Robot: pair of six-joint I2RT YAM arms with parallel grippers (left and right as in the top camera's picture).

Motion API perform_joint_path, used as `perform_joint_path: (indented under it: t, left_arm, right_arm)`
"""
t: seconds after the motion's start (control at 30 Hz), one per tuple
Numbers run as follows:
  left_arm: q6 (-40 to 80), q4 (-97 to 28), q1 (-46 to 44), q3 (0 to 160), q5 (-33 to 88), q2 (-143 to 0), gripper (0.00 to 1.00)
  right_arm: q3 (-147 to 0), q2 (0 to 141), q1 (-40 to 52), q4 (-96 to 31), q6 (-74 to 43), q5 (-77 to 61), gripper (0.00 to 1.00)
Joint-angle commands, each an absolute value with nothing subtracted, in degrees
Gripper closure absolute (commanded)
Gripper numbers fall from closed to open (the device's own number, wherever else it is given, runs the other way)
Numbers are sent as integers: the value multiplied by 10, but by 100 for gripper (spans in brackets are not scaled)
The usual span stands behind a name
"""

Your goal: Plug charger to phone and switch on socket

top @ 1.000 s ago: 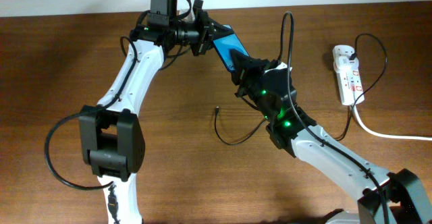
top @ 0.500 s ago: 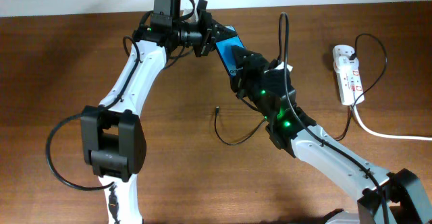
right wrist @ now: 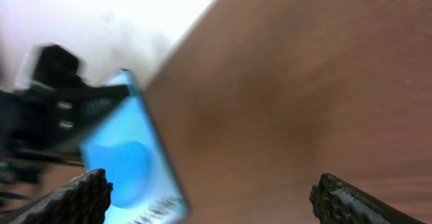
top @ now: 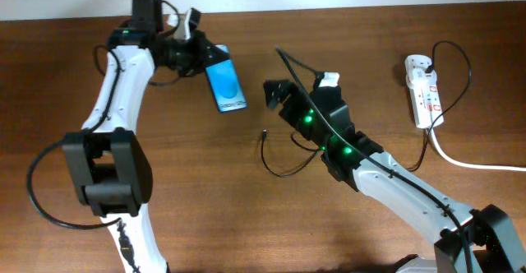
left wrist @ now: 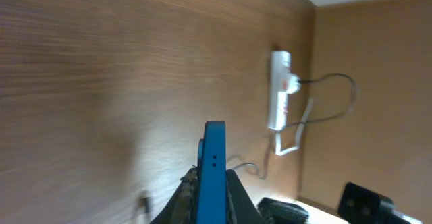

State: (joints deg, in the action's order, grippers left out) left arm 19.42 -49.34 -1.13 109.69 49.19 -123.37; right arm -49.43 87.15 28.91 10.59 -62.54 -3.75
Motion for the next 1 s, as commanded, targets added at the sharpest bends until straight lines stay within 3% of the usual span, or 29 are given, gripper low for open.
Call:
perform_joint_path:
  t: [0.0, 0.13, 0.37, 0.57, 0.6, 0.67, 0.73, 0.83, 0.97]
  left_arm:
    - [142, -508, 11, 1102, 482, -1228, 100]
    - [117, -549, 25, 1102, 489, -1228, 100]
    - [117, -546, 44, 1102, 606, -1228, 100]
    - [117, -556, 81, 1102, 606, -1228, 100]
    - [117, -556, 83, 1102, 603, -1228, 100]
    - [117, -556, 88, 1102, 600, -1228, 100]
    - [117, -563, 89, 1102, 576, -1228, 100]
    - [117, -589, 89, 1102, 537, -1228, 100]
    - [117, -591, 89, 1102, 535, -1228, 100]
  right_arm:
    - [-498, 866, 288, 69, -501, -48, 2]
    - [-509, 866, 288, 20, -430, -105, 2]
    - [-750, 903, 281, -355, -284, -110, 2]
    - [-760, 975, 261, -372, -305, -176, 1]
    - [-760, 987, 261, -371, -305, -189, 3]
    - [-760, 1030, 262, -371, -309, -223, 30]
    - [-760, 1073, 262, -375, -342, -237, 46]
    - [-760, 1127, 262, -370, -343, -286, 53]
    - [-760, 1170, 262, -347, -344, -302, 55]
